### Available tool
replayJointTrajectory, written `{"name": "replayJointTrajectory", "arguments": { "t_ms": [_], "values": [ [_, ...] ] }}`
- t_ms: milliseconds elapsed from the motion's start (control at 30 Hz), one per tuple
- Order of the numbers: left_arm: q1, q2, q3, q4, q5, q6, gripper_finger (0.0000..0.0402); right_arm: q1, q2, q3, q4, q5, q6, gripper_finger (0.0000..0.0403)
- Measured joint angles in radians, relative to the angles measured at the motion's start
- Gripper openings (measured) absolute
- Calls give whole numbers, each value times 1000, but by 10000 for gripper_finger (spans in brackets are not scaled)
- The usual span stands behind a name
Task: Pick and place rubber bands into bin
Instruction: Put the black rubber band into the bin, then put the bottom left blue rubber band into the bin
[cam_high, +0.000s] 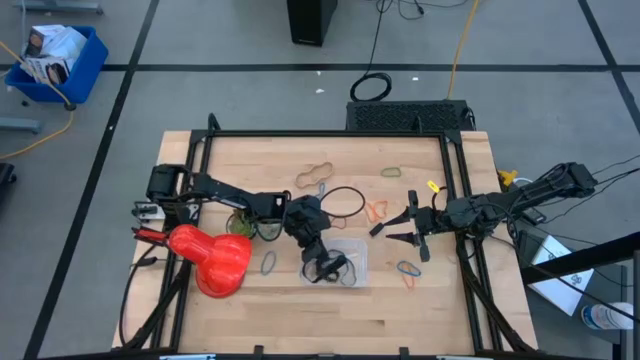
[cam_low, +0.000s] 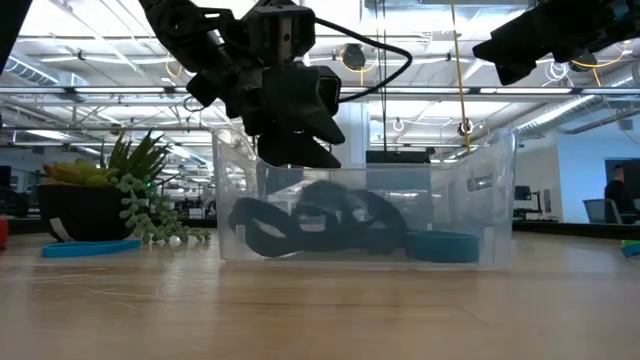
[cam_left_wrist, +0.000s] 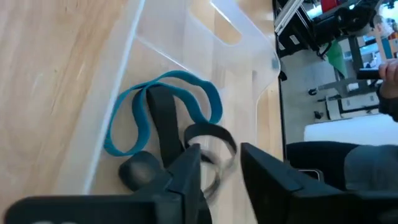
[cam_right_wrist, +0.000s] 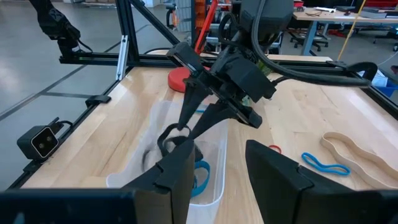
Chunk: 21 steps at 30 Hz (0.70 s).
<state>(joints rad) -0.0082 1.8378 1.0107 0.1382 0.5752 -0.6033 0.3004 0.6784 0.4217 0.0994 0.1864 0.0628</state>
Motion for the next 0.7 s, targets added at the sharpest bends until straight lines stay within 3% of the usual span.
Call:
{"name": "replayJointTrajectory", "arguments": {
  "t_ms": [200,467,700],
  "values": [
    [-4,-23,0,61,27,65,174,0,0,0,0,0,0,141],
    [-7,-143,0,40,4,142,187,0,0,0,-2,0,0,141],
    [-6,-264,0,-334,-182,278,187,0,0,0,-2,0,0,141]
  ]
}}
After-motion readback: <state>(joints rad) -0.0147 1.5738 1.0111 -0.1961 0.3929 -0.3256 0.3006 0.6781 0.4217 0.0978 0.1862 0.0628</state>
